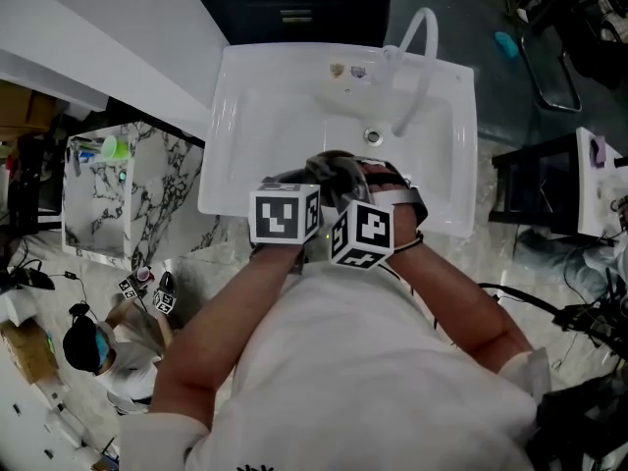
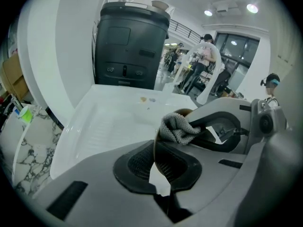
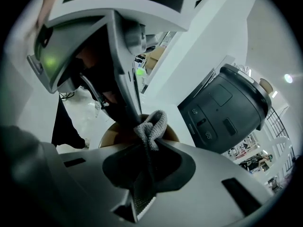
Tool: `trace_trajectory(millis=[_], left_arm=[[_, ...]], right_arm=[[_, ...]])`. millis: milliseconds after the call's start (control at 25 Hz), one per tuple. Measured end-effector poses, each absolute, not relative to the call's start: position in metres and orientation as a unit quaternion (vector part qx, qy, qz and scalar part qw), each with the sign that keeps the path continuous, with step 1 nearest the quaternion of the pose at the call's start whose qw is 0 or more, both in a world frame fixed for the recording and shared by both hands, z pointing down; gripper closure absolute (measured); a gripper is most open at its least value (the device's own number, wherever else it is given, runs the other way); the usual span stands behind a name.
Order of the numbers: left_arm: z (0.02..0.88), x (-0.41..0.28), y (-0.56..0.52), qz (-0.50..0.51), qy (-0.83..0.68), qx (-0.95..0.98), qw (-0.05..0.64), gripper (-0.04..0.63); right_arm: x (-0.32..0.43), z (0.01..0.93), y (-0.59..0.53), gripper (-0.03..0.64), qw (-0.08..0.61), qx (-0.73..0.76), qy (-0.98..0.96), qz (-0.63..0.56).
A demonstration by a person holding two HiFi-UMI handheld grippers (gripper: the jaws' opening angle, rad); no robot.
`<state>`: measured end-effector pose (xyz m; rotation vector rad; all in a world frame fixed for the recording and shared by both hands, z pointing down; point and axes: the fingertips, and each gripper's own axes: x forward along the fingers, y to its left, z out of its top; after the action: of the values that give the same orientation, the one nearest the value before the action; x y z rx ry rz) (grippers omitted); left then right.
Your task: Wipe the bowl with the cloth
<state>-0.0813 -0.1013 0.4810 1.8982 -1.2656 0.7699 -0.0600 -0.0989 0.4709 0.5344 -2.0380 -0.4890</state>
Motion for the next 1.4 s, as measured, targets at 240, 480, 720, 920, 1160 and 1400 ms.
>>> trace_trajectory(millis=[240, 480, 720, 920, 1160, 1400], left_arm=[[0.486, -0.083, -0.099, 0.309, -0.491, 0.732, 0.356, 0.577], [0.485, -0.089, -0.103, 0.305, -0.503, 0.728, 0.353, 0.577], [0.481, -0.088, -0.105, 0.292, -0.504, 0.732, 0.354, 0.577], [0.479, -0.086, -0.105, 0.286, -0.501, 0.737, 0.353, 0.577], [0.477, -0.087, -0.107, 0.280, -0.499, 0.740, 0.353, 0.577], [0.478, -0.088, -0.106, 0.280, -0.491, 0.743, 0.358, 0.577]], right_arm=[[-0.053, 0.467, -0.103, 0.571, 0.479, 0.229, -0.821, -0.210], [-0.039, 0.476, -0.099, 0.571, 0.502, 0.223, -0.808, -0.212], [-0.037, 0.491, -0.086, 0.571, 0.517, 0.204, -0.808, -0.196], [-0.044, 0.497, -0.078, 0.571, 0.523, 0.187, -0.807, -0.197], [-0.059, 0.494, -0.076, 0.571, 0.512, 0.175, -0.814, -0.213], [-0.066, 0.483, -0.087, 0.571, 0.499, 0.188, -0.815, -0.227]])
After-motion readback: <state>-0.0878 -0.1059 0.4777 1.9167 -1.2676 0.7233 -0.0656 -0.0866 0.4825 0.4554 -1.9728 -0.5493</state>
